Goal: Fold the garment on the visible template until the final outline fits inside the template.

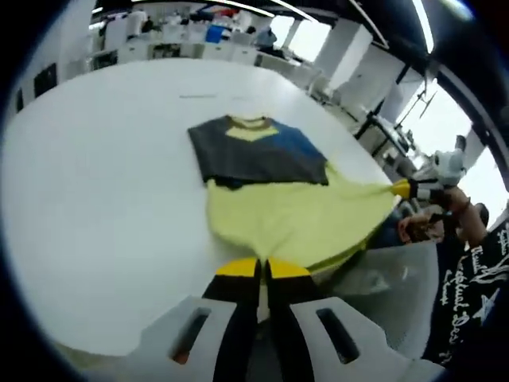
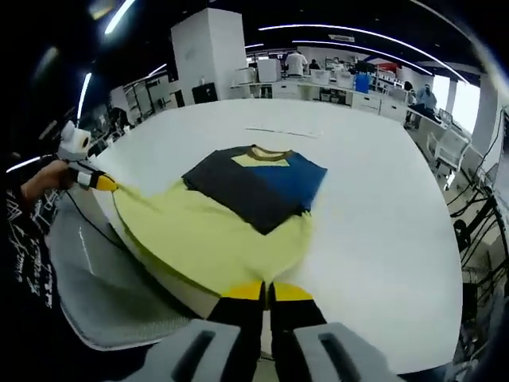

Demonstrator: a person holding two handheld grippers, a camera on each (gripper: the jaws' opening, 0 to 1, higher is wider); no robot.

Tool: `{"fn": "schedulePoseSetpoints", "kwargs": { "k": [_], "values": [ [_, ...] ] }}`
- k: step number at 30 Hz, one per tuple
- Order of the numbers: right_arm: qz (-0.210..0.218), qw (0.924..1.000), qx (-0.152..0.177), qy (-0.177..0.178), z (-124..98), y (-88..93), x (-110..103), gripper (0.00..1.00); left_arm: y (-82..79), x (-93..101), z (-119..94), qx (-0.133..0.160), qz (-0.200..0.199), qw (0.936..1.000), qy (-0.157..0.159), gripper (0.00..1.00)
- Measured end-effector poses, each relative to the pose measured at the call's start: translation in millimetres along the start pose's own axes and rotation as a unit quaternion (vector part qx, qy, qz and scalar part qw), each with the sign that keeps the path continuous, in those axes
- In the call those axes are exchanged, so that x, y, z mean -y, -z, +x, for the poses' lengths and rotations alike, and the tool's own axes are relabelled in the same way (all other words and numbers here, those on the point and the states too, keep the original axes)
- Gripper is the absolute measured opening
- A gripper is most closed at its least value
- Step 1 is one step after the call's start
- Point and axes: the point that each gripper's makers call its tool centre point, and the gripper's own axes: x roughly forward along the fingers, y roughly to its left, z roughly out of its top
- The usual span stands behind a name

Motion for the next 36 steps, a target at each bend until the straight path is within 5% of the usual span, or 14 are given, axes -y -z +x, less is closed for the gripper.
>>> {"fn": "schedulePoseSetpoints", "kwargs": {
  "k": [16,36],
  "values": [
    [-0.060,0.9961,0.055,0.032,-1,-79.3,19,0.00,-78.2,-1.8,-9,0.066,0.016,0.9977,0.006,0.00],
    [-0.104,0.9907,0.077,0.042,30,-145.6,47,0.00,-144.7,-29.3,14,0.098,0.027,0.9947,-0.010,0.00]
  ]
}}
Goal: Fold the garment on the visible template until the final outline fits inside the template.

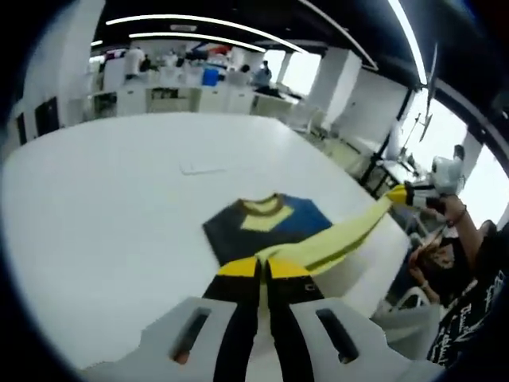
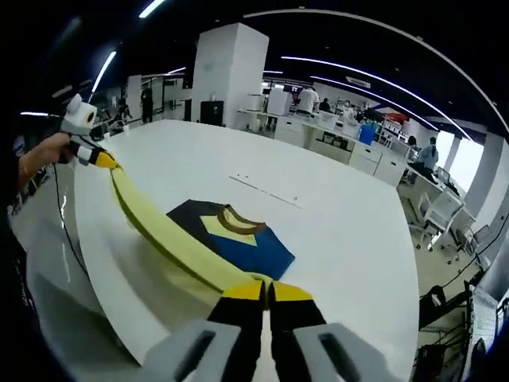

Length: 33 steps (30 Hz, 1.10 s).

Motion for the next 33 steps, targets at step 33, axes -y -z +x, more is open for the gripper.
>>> {"fn": "schedulePoseSetpoints", "kwargs": {
  "k": [33],
  "values": [
    [-0.006,0.9969,0.019,0.076,128,-38.1,76,0.00,-65.6,-76.9,120,0.090,0.018,0.9912,-0.095,0.00]
  ]
}}
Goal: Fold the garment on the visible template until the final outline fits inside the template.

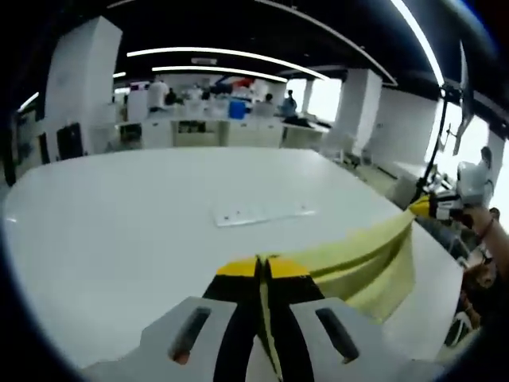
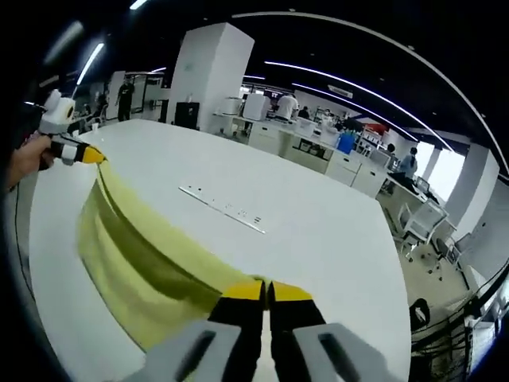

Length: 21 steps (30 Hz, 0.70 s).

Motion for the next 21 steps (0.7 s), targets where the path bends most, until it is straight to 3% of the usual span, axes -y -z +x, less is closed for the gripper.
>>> {"fn": "schedulePoseSetpoints", "kwargs": {
  "k": [8,15,21],
  "values": [
    [0.005,0.9998,-0.019,-0.006,40,17.9,-2,0.00,27.0,-16.6,36,-0.011,-0.013,0.9998,-0.009,0.00],
    [0.024,0.9981,-0.056,-0.012,81,48.3,-7,0.00,64.4,-29.0,64,-0.041,-0.034,0.9983,-0.021,0.00],
    [0.036,0.9963,-0.077,-0.008,105,68.0,-5,0.00,77.2,-33.7,78,-0.055,-0.023,0.9978,-0.028,0.00]
  ]
}}
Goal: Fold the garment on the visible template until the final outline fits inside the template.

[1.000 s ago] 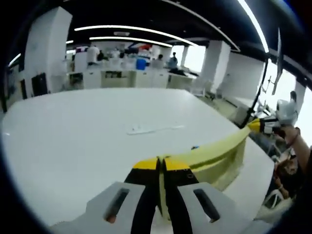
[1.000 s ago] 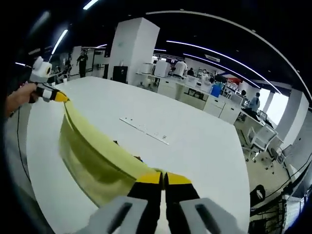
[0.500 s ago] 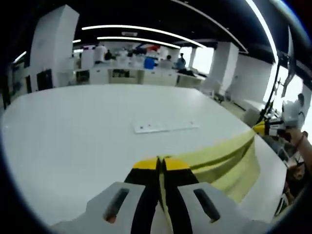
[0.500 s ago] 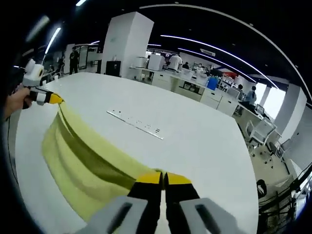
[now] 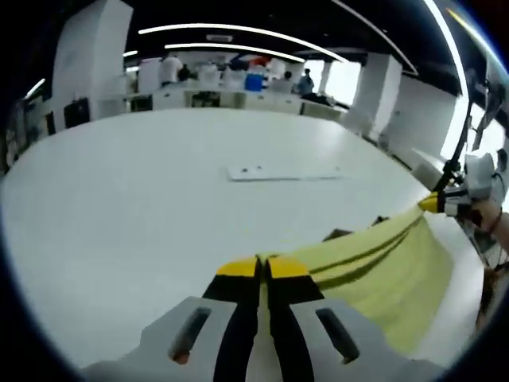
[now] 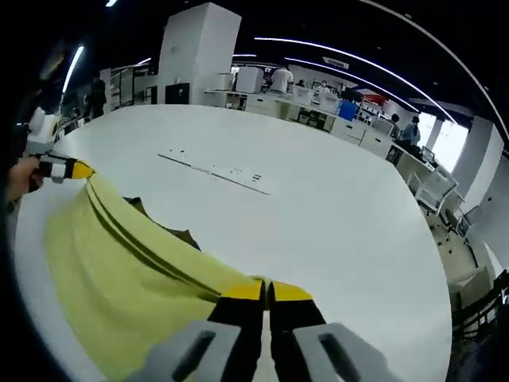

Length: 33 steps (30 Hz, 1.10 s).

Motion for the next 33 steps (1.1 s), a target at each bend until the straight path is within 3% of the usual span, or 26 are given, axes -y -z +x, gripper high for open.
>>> {"fn": "schedulePoseSetpoints", "kwargs": {
  "k": [11,16,18,20,22,25,28,31,33],
  "values": [
    [0.010,0.9996,-0.027,-0.001,19,20.3,-1,0.00,12.3,-3.2,18,-0.017,0.011,0.9998,-0.005,0.00],
    [0.018,0.9995,-0.026,-0.008,20,21.1,-4,0.00,8.8,-0.6,19,-0.012,0.052,0.9986,0.003,0.01],
    [0.008,0.9995,-0.025,-0.016,18,20.9,-5,0.00,7.3,-0.3,16,-0.015,0.078,0.9968,0.008,0.07],
    [0.005,0.9995,-0.021,-0.024,12,20.7,-6,0.03,3.9,1.2,13,-0.011,0.117,0.9929,0.018,0.19],
    [0.001,0.9993,-0.019,-0.033,8,22.0,-5,0.08,1.3,3.9,7,-0.006,0.156,0.9872,0.034,0.23],
    [-0.002,0.9987,-0.017,-0.048,1,25.0,-6,0.15,2.5,7.0,-2,-0.005,0.191,0.9796,0.062,0.25],
    [-0.024,0.9969,-0.011,-0.074,-3,26.9,-14,0.21,8.1,6.5,-5,-0.013,0.201,0.9766,0.076,0.27],
    [-0.053,0.9945,-0.013,-0.089,-4,31.4,-20,0.23,16.8,1.2,-1,-0.036,0.245,0.9663,0.073,0.27],
    [-0.056,0.9947,-0.011,-0.086,-3,32.5,-19,0.23,19.5,3.8,3,-0.036,0.247,0.9654,0.076,0.28]
  ]
}}
